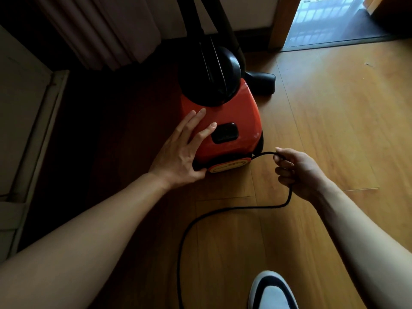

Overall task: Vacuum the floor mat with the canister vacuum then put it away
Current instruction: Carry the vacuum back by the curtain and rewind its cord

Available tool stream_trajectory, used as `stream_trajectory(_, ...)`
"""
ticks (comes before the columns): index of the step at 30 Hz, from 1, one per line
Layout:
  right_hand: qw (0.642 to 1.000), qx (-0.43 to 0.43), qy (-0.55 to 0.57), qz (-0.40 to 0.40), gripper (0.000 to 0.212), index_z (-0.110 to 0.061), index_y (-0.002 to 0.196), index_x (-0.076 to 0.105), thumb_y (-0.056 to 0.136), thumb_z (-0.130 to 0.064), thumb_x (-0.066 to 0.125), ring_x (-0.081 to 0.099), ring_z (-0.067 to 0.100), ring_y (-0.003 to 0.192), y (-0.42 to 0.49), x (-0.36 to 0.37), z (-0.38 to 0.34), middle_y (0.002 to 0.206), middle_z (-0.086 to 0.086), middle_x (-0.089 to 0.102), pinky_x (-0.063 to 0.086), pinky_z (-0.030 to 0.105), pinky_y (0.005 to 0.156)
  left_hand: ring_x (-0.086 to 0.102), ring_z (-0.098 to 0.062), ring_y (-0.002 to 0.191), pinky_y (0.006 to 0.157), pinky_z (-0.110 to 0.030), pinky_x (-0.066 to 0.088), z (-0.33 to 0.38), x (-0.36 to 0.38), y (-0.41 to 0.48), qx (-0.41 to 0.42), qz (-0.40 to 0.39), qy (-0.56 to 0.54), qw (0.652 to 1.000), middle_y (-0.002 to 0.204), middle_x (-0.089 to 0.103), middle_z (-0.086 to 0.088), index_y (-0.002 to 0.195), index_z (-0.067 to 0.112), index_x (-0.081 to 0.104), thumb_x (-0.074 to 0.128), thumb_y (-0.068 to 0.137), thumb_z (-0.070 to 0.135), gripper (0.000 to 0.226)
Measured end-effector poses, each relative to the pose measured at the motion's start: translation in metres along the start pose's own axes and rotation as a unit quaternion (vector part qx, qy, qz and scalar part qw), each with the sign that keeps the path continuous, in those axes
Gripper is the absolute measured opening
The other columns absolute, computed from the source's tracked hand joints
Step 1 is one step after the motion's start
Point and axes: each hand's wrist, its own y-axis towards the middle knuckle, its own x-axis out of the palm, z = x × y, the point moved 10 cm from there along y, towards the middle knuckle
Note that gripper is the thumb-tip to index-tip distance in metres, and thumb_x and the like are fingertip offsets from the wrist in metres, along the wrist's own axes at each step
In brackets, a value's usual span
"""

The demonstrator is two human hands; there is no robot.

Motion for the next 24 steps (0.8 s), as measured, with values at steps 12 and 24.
stream_trajectory(12,0.968,-0.119,-0.219,0.033,0.038,-0.008,0.091,0.068,0.107,-0.033,0.045,0.037,0.007,0.047,-0.051,0.074,-0.035,0.056,-0.008,0.043,0.028,0.025,0.045,-0.006,-0.018,0.153,0.101,-0.05,0.044,-0.006,-0.006,0.002,0.009,-0.027,-0.019,0.999,0.165,-0.001,0.002,0.154,0.032,0.021,0.071,0.074,0.04,0.095)
stream_trajectory(24,0.949,-0.214,-0.186,0.139,0.033,-0.015,0.103,0.071,0.108,-0.022,0.04,0.061,0.002,0.069,-0.082,0.143,-0.012,0.081,-0.005,0.067,0.049,0.03,0.063,0.0,-0.015,0.153,0.12,-0.056,0.022,-0.006,-0.016,0.004,0.001,-0.044,-0.027,0.999,0.166,0.007,0.003,0.153,0.031,0.029,0.042,0.091,0.053,0.066)
